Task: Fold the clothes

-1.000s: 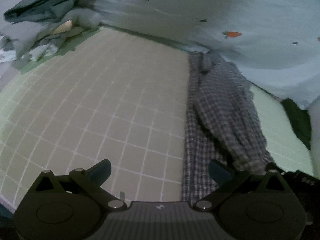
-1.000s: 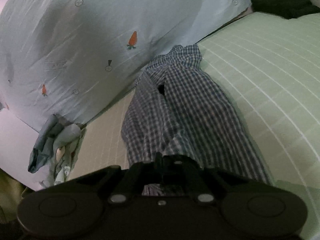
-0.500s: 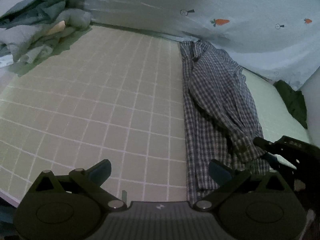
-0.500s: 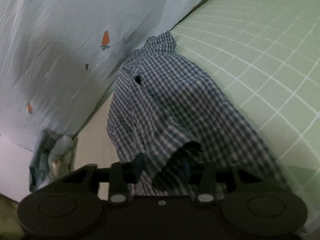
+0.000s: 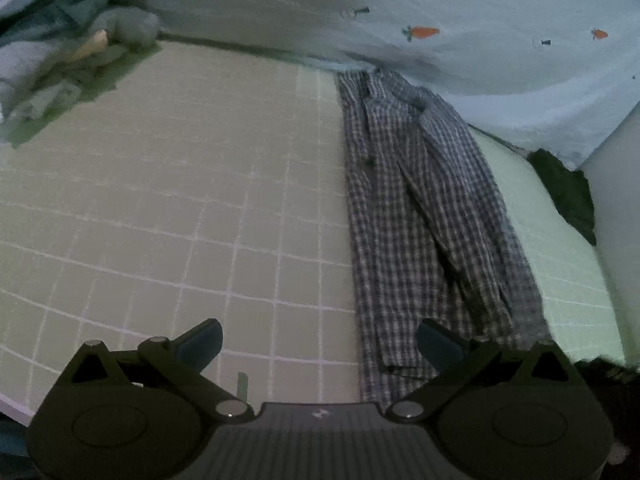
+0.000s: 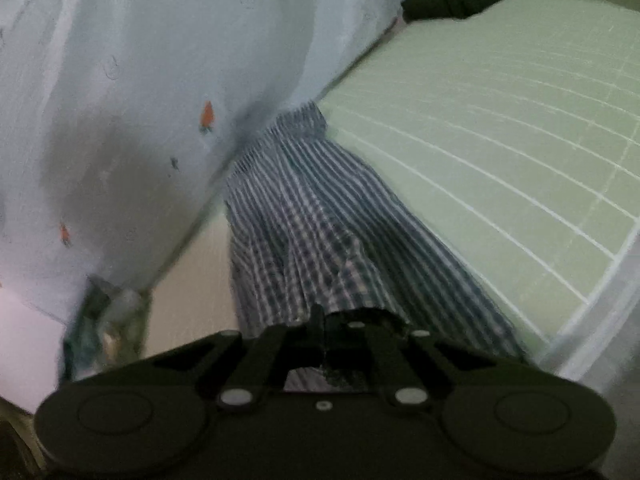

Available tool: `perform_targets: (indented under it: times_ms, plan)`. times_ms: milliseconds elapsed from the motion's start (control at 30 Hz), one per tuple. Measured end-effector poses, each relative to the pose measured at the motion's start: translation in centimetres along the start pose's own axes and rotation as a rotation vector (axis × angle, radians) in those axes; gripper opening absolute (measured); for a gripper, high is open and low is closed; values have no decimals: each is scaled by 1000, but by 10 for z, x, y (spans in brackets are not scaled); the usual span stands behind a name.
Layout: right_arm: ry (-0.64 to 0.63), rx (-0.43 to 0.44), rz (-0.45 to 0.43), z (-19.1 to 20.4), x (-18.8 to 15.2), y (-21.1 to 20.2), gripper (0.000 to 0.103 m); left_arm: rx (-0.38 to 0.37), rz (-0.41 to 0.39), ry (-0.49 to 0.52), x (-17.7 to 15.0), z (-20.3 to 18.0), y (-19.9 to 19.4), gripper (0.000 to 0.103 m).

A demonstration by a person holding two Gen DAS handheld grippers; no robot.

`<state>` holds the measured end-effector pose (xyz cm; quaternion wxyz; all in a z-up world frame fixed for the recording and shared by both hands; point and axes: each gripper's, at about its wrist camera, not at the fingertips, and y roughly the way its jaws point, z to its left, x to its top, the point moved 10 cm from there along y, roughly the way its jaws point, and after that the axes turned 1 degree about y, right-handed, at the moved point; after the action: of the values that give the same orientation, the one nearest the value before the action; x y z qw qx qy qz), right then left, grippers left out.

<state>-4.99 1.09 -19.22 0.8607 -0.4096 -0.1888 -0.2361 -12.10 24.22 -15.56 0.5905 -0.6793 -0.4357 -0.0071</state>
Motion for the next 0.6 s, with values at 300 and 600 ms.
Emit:
perform_targets:
  times_ms: [300, 600]
  plan:
    - [-222, -138, -9, -5, -2, -2, 61, -8, 89, 99, -17, -23, 19, 99]
    - [-404, -235, 6, -22, 11, 21, 101, -22, 174, 148, -37, -42, 42, 85]
